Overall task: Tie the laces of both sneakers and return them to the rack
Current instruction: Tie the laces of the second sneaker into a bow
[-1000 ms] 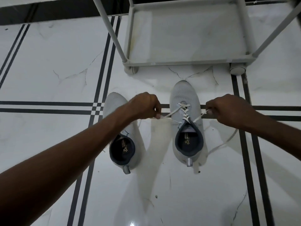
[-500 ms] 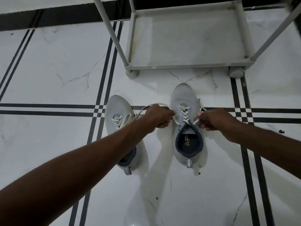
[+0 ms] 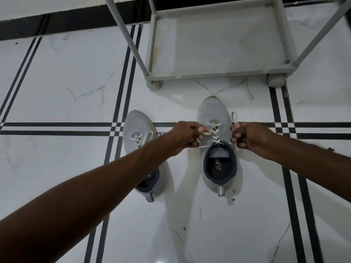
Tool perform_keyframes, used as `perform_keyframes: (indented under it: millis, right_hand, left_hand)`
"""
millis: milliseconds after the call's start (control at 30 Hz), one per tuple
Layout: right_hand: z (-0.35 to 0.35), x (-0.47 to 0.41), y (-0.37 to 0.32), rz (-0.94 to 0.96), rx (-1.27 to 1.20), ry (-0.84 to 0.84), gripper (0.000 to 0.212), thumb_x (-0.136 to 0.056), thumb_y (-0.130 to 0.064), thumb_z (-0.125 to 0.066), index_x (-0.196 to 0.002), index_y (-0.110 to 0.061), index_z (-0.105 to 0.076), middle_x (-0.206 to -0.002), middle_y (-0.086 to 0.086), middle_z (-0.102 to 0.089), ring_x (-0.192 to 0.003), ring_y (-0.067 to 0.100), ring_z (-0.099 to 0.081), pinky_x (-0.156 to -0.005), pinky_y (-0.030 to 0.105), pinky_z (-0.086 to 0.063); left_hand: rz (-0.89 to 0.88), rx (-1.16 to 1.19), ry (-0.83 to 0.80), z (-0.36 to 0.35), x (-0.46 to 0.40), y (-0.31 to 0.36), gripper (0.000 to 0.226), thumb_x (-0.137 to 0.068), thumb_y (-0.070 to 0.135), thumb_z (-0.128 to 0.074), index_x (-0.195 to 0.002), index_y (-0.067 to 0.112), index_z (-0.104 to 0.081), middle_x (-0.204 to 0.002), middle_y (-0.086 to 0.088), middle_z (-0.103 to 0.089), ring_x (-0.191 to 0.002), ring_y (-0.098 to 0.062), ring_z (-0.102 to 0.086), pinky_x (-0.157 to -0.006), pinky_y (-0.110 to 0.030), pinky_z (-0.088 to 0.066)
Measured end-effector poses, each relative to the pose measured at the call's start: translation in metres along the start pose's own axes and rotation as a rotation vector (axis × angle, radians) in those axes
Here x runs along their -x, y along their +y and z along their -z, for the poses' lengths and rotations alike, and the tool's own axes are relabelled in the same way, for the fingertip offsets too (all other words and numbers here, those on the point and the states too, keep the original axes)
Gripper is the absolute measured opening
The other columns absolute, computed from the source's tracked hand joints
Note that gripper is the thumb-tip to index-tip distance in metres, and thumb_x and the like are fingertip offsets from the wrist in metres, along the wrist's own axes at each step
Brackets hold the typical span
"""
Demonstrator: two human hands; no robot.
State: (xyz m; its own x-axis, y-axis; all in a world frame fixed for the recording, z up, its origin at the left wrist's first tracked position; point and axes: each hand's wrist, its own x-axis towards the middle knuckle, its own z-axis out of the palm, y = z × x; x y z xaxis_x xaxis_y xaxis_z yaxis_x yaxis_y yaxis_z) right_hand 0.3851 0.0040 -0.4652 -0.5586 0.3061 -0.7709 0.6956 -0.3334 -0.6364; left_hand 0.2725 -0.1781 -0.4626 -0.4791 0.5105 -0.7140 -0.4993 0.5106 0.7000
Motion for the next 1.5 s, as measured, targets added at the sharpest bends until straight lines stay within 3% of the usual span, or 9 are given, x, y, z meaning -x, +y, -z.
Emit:
perform_keyframes:
  millis: [167,500,633,833,1067,1167,1333,1400,1500]
  right_hand:
    - [-0.006,-0.001,0.01,-0.012,0.052,0.063,0.034,-0.087,0.002,-0.034,-0.063,-0.017,-0.049,-0.053,0.0,-0.04,-0.051,0.017,-0.048,-0.045,0.022,-0.023]
    - [0.003,0.024,-0.016,0.242,0.198,-0.05,0.023,-0.101,-0.013,-0.05,-0.101,0.001,-0.067,-0.085,0.019,-0.074,-0.079,0.031,-0.073,-0.068,0.033,-0.058]
    - [-0.003,0.037,-0.039,0.458,0.26,0.014,0.02,-0.098,-0.014,-0.056,-0.095,-0.002,-0.071,-0.088,0.015,-0.076,-0.084,0.023,-0.076,-0.078,0.033,-0.06]
    - [-0.014,0.042,-0.069,0.738,0.334,0.041,0.015,-0.094,-0.015,-0.063,-0.088,-0.014,-0.077,-0.091,0.002,-0.078,-0.086,0.015,-0.076,-0.085,0.029,-0.056]
    - [-0.011,0.028,-0.06,0.482,0.282,-0.097,0.022,-0.1,-0.015,-0.054,-0.1,-0.006,-0.074,-0.085,0.014,-0.076,-0.067,0.024,-0.071,-0.063,0.032,-0.061]
    - [-0.008,0.028,-0.054,0.451,0.444,-0.168,0.014,-0.094,-0.017,-0.063,-0.092,-0.012,-0.076,-0.082,0.007,-0.077,-0.056,0.017,-0.062,-0.048,0.024,-0.049]
    - [-0.005,0.025,-0.057,0.477,0.709,-0.235,0.018,-0.089,-0.01,-0.067,-0.093,-0.023,-0.079,-0.083,-0.002,-0.077,-0.08,0.014,-0.071,-0.077,0.029,-0.055]
    - [-0.006,0.022,-0.057,0.453,0.583,-0.309,0.024,-0.094,-0.003,-0.058,-0.102,-0.016,-0.077,-0.096,0.005,-0.078,-0.097,0.02,-0.072,-0.088,0.03,-0.055]
    - [-0.012,0.017,-0.052,0.314,0.334,-0.408,0.029,-0.101,-0.001,-0.044,-0.109,-0.007,-0.072,-0.103,0.011,-0.077,-0.1,0.024,-0.073,-0.087,0.031,-0.057]
  left_hand:
    - [0.022,-0.035,0.028,0.006,0.003,-0.015,0.021,-0.102,0.007,-0.052,-0.113,-0.003,-0.067,-0.068,-0.005,-0.053,-0.046,-0.005,-0.046,-0.049,-0.018,-0.044]
    - [0.145,0.039,0.032,0.026,0.015,-0.004,0.019,-0.1,0.008,-0.057,-0.109,-0.001,-0.07,-0.08,-0.006,-0.07,-0.065,-0.01,-0.068,-0.07,-0.027,-0.062]
    - [-0.015,0.089,0.065,0.02,0.019,0.017,0.021,-0.097,0.014,-0.063,-0.11,0.002,-0.074,-0.084,-0.007,-0.073,-0.073,-0.016,-0.07,-0.074,-0.029,-0.061]
    - [-0.164,-0.255,-0.117,-0.02,0.023,0.054,0.023,-0.091,0.005,-0.064,-0.11,0.009,-0.076,-0.077,0.006,-0.073,-0.055,-0.004,-0.057,-0.067,-0.022,-0.055]
    - [-0.136,-0.288,-0.164,-0.007,0.027,0.074,0.028,-0.094,0.035,-0.065,-0.081,0.012,-0.076,-0.058,0.003,-0.055,-0.052,-0.013,-0.047,-0.062,-0.03,-0.047]
    - [-0.143,-0.269,-0.148,0.006,0.024,0.074,0.026,-0.095,0.03,-0.065,-0.08,0.012,-0.077,-0.061,-0.001,-0.059,-0.051,-0.013,-0.049,-0.061,-0.029,-0.05]
    - [-0.276,-0.33,-0.205,0.019,0.028,0.074,0.022,-0.09,0.017,-0.073,-0.091,-0.004,-0.075,-0.076,-0.01,-0.07,-0.064,-0.011,-0.06,-0.074,-0.026,-0.055]
    - [-0.448,-0.588,-0.127,0.02,0.03,0.076,0.016,-0.084,0.015,-0.077,-0.076,0.002,-0.074,-0.063,-0.003,-0.063,-0.06,-0.006,-0.053,-0.063,-0.02,-0.046]
    - [-0.748,-0.946,0.069,0.01,0.027,0.07,0.002,-0.078,0.011,-0.075,-0.08,0.009,-0.075,-0.073,-0.004,-0.071,-0.066,-0.016,-0.063,-0.063,-0.032,-0.05]
